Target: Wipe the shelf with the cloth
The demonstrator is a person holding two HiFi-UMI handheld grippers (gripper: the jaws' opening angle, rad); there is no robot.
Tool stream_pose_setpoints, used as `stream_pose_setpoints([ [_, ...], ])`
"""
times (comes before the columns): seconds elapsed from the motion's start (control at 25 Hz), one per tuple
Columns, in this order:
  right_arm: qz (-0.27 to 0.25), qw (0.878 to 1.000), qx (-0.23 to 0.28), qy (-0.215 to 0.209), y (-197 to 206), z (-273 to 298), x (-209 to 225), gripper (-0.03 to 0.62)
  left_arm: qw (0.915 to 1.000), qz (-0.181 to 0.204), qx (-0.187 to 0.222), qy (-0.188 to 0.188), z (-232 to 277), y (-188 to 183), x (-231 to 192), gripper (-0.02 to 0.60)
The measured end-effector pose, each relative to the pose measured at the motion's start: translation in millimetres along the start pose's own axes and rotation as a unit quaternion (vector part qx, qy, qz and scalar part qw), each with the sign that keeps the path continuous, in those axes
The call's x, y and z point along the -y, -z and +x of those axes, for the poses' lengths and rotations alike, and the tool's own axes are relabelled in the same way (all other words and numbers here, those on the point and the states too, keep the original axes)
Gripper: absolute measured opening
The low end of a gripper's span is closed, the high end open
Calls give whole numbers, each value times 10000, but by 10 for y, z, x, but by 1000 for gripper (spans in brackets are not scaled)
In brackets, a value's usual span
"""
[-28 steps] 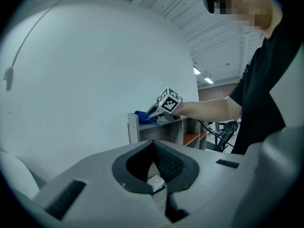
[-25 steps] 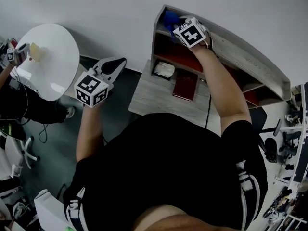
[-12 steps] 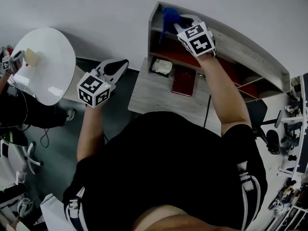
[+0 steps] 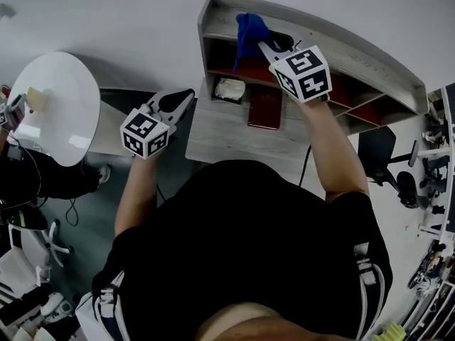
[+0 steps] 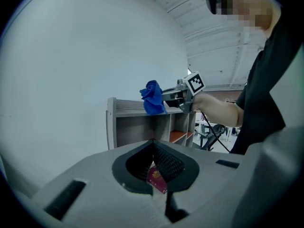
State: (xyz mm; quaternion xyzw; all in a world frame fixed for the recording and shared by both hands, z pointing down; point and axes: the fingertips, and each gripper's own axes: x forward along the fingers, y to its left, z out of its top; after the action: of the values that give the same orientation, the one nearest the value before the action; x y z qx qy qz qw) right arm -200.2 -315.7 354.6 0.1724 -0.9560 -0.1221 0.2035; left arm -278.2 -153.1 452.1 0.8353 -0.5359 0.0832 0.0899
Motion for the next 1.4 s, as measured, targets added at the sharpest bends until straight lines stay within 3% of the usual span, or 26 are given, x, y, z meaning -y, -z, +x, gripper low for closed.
stream_pose_setpoints([
  [0.36, 225, 9993, 123, 285, 200, -501, 97, 67, 9995, 2, 152, 264, 285, -19, 188, 17],
  [0.6, 403, 9981, 188, 434, 359, -754, 73, 67, 9984, 54, 494, 275, 314, -160, 225, 17],
  [1.16, 903, 9941, 16, 600, 782, -1250, -79, 67, 9930, -328, 663, 915, 576, -277, 538, 17],
  [1.4, 1009, 9926, -107, 674, 954, -1403, -110, 67, 9927, -334, 574, 1003, 707, -264, 598, 17],
])
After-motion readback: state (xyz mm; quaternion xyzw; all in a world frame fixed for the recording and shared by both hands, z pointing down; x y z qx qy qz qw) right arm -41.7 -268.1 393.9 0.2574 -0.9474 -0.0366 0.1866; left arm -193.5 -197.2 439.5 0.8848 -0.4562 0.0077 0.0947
